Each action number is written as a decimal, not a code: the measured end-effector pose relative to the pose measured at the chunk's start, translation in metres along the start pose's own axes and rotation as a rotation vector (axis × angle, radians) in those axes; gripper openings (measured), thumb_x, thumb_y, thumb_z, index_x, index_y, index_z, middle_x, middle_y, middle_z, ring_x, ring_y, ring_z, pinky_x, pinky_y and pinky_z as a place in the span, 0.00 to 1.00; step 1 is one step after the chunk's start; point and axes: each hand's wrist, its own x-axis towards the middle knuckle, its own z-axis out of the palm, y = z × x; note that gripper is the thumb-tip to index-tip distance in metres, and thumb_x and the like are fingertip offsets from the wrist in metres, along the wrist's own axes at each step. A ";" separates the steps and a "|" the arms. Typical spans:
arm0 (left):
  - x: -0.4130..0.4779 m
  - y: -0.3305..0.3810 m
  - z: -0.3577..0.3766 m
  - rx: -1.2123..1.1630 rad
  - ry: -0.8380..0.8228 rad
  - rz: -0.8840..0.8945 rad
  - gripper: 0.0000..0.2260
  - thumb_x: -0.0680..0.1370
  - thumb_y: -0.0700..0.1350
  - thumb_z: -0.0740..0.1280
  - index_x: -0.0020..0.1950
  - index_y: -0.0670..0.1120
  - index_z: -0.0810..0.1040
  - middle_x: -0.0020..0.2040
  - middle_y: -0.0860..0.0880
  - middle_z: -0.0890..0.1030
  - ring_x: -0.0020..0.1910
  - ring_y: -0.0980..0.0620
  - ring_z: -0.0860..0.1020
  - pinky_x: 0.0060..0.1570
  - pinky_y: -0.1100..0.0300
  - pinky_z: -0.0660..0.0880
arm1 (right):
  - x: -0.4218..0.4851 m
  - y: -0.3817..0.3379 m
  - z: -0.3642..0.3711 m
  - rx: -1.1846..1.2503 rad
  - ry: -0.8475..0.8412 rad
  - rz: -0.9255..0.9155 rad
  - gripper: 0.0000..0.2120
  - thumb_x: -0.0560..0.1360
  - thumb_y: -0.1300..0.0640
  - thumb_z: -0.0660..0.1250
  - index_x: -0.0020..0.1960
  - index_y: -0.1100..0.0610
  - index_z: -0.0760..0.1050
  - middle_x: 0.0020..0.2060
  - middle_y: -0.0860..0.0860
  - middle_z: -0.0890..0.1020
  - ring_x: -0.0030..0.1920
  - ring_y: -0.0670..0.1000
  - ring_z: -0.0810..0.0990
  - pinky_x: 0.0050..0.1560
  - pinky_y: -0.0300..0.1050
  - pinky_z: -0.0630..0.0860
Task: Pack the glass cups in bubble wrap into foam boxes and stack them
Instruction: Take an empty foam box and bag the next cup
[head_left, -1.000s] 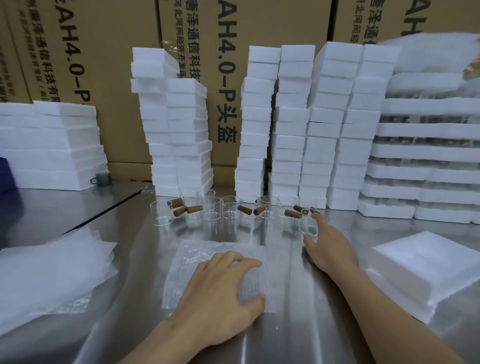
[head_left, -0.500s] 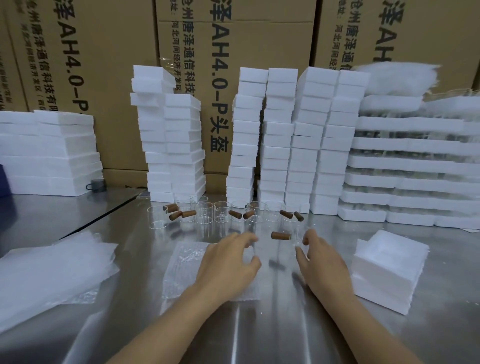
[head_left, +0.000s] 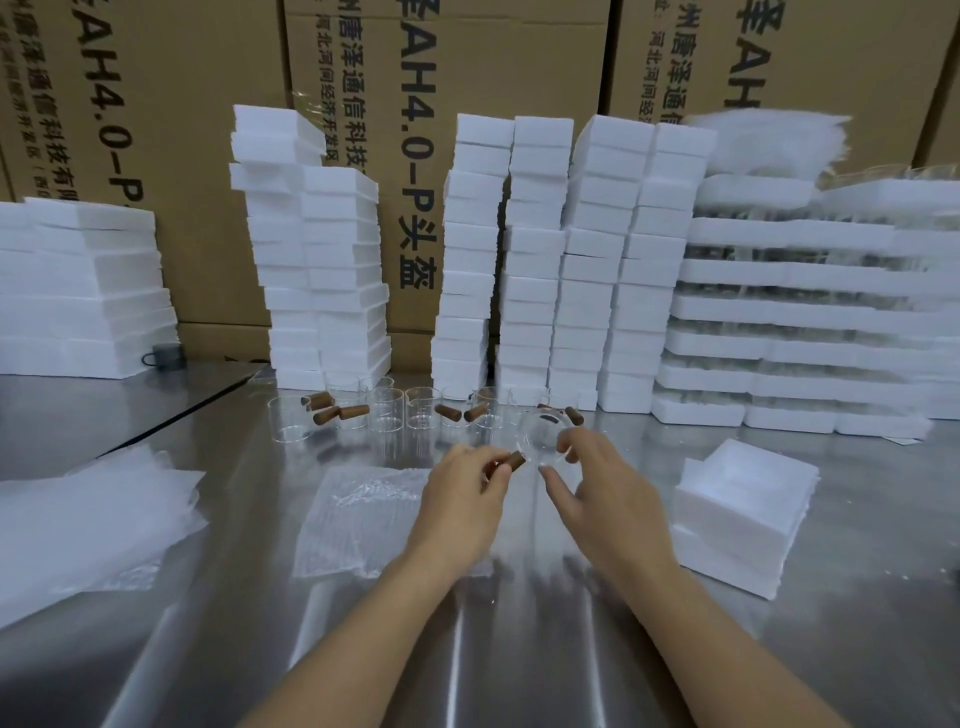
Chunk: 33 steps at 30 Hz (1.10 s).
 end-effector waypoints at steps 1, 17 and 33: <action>0.001 0.001 -0.001 -0.031 0.013 0.000 0.09 0.86 0.47 0.67 0.63 0.52 0.86 0.50 0.56 0.78 0.47 0.58 0.78 0.52 0.61 0.74 | 0.001 -0.001 -0.001 -0.006 0.011 -0.017 0.11 0.80 0.41 0.64 0.59 0.40 0.66 0.54 0.39 0.76 0.33 0.45 0.79 0.34 0.49 0.79; -0.008 0.032 -0.001 -0.749 0.124 -0.152 0.07 0.84 0.45 0.72 0.53 0.58 0.86 0.52 0.55 0.88 0.58 0.52 0.85 0.59 0.50 0.84 | 0.000 -0.049 -0.009 0.483 0.049 0.037 0.07 0.82 0.37 0.63 0.56 0.30 0.66 0.52 0.30 0.79 0.44 0.38 0.83 0.49 0.50 0.80; -0.008 0.031 -0.006 -0.681 0.343 -0.109 0.08 0.75 0.35 0.80 0.46 0.45 0.83 0.36 0.55 0.84 0.38 0.61 0.81 0.42 0.64 0.80 | -0.002 -0.077 -0.009 1.046 -0.139 0.405 0.07 0.83 0.47 0.67 0.55 0.47 0.82 0.49 0.46 0.86 0.49 0.51 0.86 0.32 0.45 0.79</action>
